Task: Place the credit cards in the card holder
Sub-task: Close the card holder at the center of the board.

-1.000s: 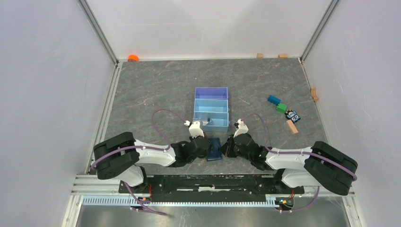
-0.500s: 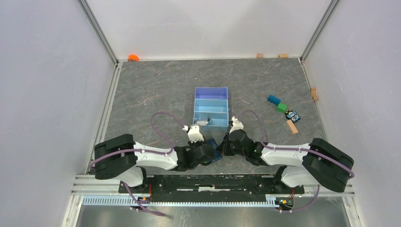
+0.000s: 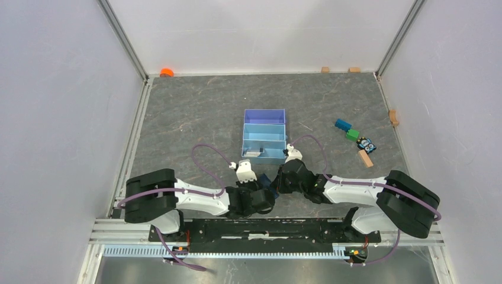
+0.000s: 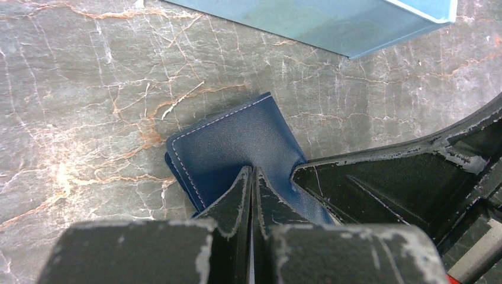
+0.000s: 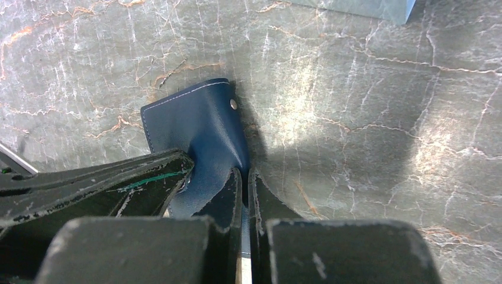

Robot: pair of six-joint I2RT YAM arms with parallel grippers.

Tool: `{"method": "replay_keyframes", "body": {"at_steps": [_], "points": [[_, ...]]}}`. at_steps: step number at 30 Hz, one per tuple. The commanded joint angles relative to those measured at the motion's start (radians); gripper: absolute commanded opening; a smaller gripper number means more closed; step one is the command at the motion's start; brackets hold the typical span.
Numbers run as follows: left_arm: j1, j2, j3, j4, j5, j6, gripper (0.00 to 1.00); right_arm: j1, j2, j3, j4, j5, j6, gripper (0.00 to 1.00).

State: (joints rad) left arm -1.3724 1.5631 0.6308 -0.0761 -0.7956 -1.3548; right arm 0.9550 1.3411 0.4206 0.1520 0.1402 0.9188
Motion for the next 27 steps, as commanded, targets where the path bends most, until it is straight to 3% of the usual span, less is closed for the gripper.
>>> {"method": "replay_keyframes", "body": {"at_steps": [1, 9, 18, 22, 27], "points": [[-0.107, 0.132, -0.019, -0.363, 0.256, -0.069, 0.02, -0.013, 0.044, -0.002, -0.141, 0.168, -0.03, 0.0], [-0.205, 0.262, 0.069, -0.392, 0.143, -0.198, 0.02, -0.012, 0.033, 0.016, -0.149, 0.188, -0.044, 0.0], [-0.275, 0.269, 0.027, -0.38, 0.13, -0.315, 0.02, -0.013, 0.021, 0.005, -0.177, 0.205, -0.04, 0.0], [-0.272, 0.148, 0.014, -0.42, 0.089, -0.273, 0.03, -0.012, 0.015, 0.026, -0.192, 0.215, -0.056, 0.0], [-0.16, -0.167, 0.011, -0.464, 0.082, -0.027, 0.25, -0.014, -0.023, 0.109, -0.269, 0.238, -0.125, 0.07]]}}
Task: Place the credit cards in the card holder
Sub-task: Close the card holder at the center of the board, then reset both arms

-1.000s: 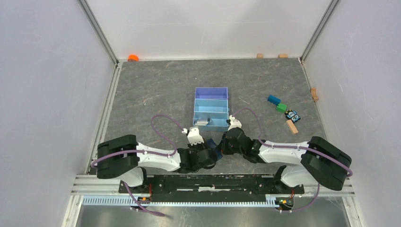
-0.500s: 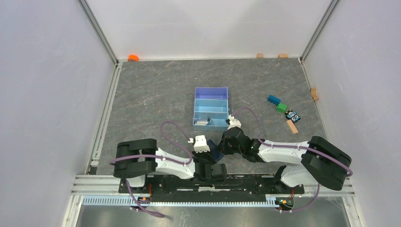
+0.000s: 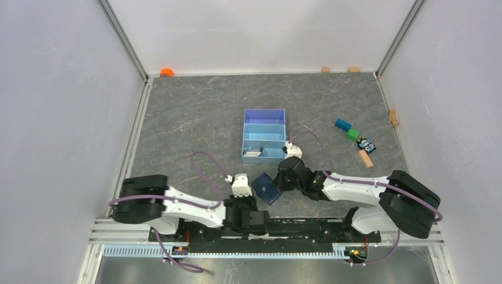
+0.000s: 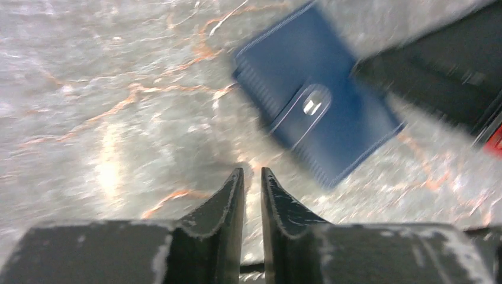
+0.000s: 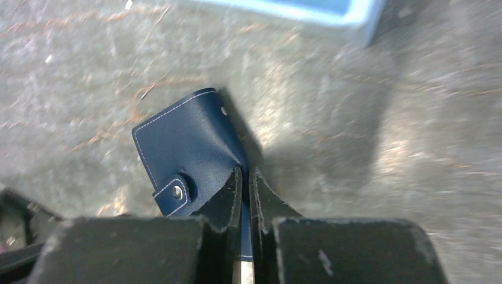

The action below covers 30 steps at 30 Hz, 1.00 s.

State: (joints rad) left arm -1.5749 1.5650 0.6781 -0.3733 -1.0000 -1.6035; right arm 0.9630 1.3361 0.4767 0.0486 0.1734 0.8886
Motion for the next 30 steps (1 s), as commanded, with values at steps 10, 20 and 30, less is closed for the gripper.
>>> {"method": "replay_keyframes", "body": {"at_steps": [10, 20, 30], "points": [[0.509, -0.509, 0.109, -0.181, 0.674, 0.849, 1.0, -0.041, -0.229, 0.169, -0.408, 0.246, -0.277, 0.87], [1.098, -0.416, 0.298, -0.206, 1.029, 1.092, 1.0, -0.477, -0.384, 0.129, -0.436, 0.021, -0.536, 0.98], [1.17, -0.84, 0.224, -0.215, 0.55, 1.343, 1.0, -0.817, -0.754, 0.027, -0.271, 0.109, -0.736, 0.98]]}}
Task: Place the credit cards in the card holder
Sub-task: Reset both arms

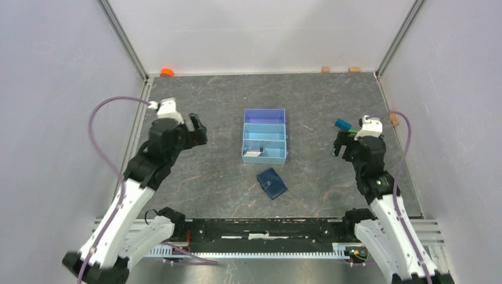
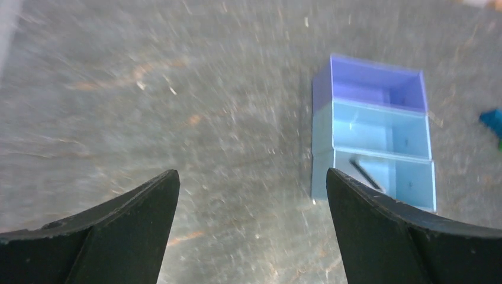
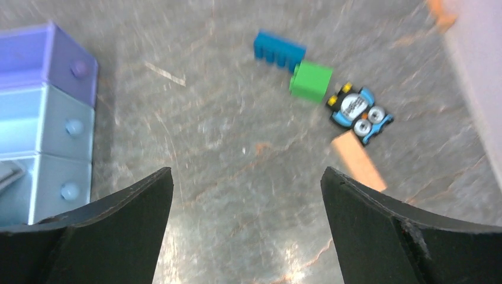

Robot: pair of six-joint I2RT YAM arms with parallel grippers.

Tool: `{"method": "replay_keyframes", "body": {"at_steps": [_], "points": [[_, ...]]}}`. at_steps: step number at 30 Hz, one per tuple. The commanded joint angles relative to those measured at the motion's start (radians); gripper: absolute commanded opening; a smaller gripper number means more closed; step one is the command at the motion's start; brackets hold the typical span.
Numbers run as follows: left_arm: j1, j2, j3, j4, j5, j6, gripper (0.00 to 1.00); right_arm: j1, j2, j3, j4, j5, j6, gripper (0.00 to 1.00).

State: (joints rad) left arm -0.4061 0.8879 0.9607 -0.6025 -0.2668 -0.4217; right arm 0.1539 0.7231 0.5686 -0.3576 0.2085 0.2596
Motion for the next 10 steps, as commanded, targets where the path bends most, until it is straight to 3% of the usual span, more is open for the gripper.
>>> {"method": "replay_keyframes", "body": {"at_steps": [1, 5, 10], "points": [[0.002, -0.211, -0.095, 0.025, -0.189, 0.17, 1.0, -0.009, -0.187, -0.1, 0.179, 0.083, -0.108, 0.98], [0.002, -0.298, -0.148, 0.033, -0.185, 0.169, 1.0, -0.008, -0.29, -0.144, 0.198, 0.163, -0.104, 0.98], [0.001, -0.297, -0.143, 0.052, -0.156, 0.174, 1.0, -0.009, -0.287, -0.131, 0.191, 0.19, -0.108, 0.98]]}}
